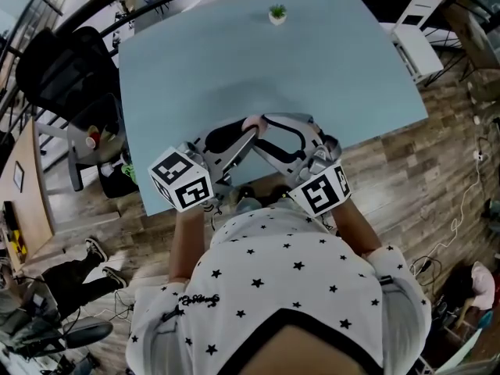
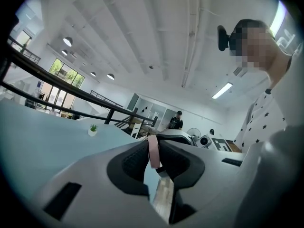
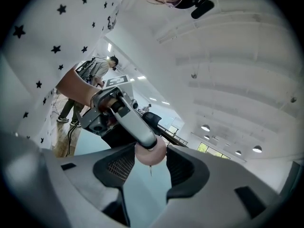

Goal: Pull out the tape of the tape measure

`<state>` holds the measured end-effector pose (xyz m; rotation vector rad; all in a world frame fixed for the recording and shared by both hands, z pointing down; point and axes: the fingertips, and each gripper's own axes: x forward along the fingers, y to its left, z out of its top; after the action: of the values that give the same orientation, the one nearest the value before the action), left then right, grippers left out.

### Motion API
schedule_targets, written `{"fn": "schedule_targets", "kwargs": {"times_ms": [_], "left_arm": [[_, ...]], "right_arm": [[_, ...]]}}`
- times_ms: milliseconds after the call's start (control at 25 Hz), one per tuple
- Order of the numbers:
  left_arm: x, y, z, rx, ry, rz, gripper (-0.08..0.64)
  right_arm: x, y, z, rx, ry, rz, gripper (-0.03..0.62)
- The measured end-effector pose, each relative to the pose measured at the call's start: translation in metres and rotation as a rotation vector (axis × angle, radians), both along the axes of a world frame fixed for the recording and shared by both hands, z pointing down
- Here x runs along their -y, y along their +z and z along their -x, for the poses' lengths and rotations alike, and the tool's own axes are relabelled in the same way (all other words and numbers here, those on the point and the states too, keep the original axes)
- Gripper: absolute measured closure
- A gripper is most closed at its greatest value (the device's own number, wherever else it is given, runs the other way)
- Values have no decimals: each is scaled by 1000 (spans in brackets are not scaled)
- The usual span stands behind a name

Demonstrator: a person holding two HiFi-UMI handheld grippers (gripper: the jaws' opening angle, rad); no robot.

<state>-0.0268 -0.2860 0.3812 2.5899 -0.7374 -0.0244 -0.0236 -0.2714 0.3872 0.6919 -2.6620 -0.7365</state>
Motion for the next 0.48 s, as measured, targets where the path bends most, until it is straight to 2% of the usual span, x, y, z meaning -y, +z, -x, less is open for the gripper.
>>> {"fn": "schedule_targets", "kwargs": {"times_ms": [240, 480], "left_arm": [[2, -5, 9, 14, -35, -18, 472], [2, -13, 11, -21, -36, -29, 472]], "right_arm": [[6, 4, -12, 2, 32, 18, 404], [15, 10, -13, 3, 62, 55, 499]]}}
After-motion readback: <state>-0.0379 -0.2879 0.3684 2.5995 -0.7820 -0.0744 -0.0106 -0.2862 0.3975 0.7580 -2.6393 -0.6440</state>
